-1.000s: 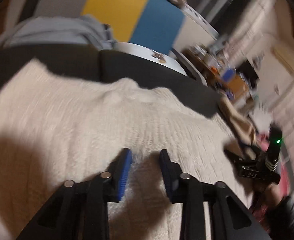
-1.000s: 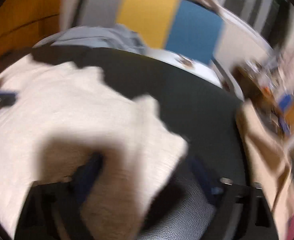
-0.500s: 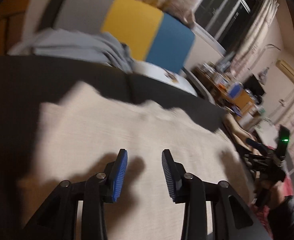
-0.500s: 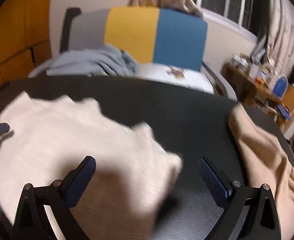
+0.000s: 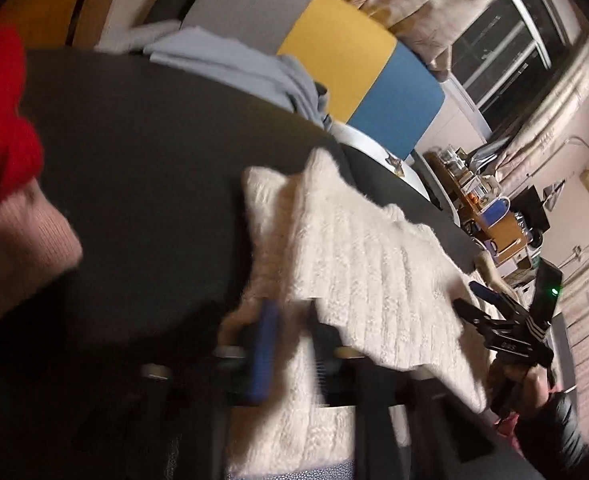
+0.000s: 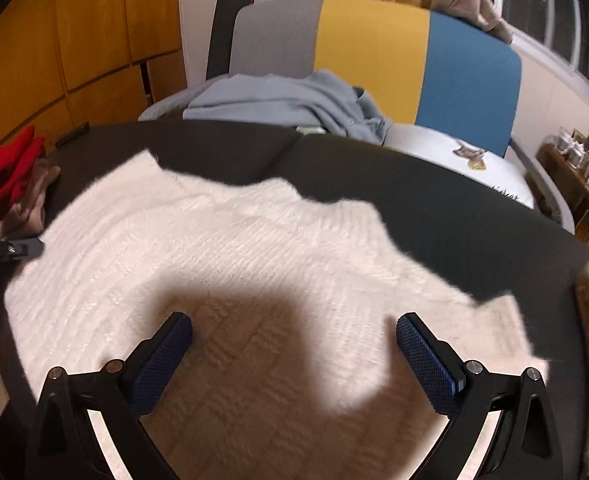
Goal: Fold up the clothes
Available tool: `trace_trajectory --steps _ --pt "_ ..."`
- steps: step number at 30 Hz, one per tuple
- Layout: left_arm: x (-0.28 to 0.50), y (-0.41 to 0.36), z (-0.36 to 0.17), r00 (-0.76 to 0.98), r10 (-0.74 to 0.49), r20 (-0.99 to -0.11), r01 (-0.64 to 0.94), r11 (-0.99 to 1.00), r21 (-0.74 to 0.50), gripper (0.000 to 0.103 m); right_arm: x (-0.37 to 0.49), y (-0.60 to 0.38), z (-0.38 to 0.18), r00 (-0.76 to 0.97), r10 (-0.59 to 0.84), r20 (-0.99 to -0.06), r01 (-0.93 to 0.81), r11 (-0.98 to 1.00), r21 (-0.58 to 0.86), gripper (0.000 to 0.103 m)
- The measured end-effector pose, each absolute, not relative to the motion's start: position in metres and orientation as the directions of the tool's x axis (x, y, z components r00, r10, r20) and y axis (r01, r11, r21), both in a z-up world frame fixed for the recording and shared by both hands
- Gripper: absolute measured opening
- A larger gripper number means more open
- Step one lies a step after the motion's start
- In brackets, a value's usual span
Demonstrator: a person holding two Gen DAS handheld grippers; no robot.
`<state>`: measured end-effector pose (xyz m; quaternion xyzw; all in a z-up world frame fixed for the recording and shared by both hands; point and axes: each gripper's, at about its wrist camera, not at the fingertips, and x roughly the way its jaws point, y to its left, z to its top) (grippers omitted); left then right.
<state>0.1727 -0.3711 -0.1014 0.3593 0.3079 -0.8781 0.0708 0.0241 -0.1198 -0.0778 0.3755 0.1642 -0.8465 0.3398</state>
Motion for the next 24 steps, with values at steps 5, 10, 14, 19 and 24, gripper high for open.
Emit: trace_trajectory --steps 5,10,14,19,24 --pt "0.181 -0.359 -0.112 -0.653 0.046 -0.756 0.370 -0.851 -0.371 0.004 0.009 -0.110 -0.091 -0.432 -0.507 -0.746 0.699 -0.711 0.078 0.103" --pt "0.194 -0.373 -0.123 -0.667 0.056 -0.743 0.429 -0.787 -0.444 0.000 0.011 -0.110 -0.095 -0.425 -0.524 -0.738 0.707 -0.701 0.091 0.103" --pt "0.188 -0.386 -0.115 -0.726 0.089 -0.682 0.404 -0.747 -0.528 0.025 0.012 -0.108 -0.096 -0.430 -0.528 -0.732 0.708 -0.700 0.090 0.103" --pt "0.146 -0.407 -0.111 -0.718 0.174 -0.674 0.363 -0.733 -0.575 0.050 0.011 -0.107 -0.095 -0.432 -0.530 -0.729 0.709 -0.699 0.088 0.103" --pt "0.108 -0.418 -0.129 -0.623 0.238 -0.745 0.353 -0.765 -0.539 0.053 0.009 -0.105 -0.094 -0.432 -0.531 -0.729 0.709 -0.699 0.089 0.103"
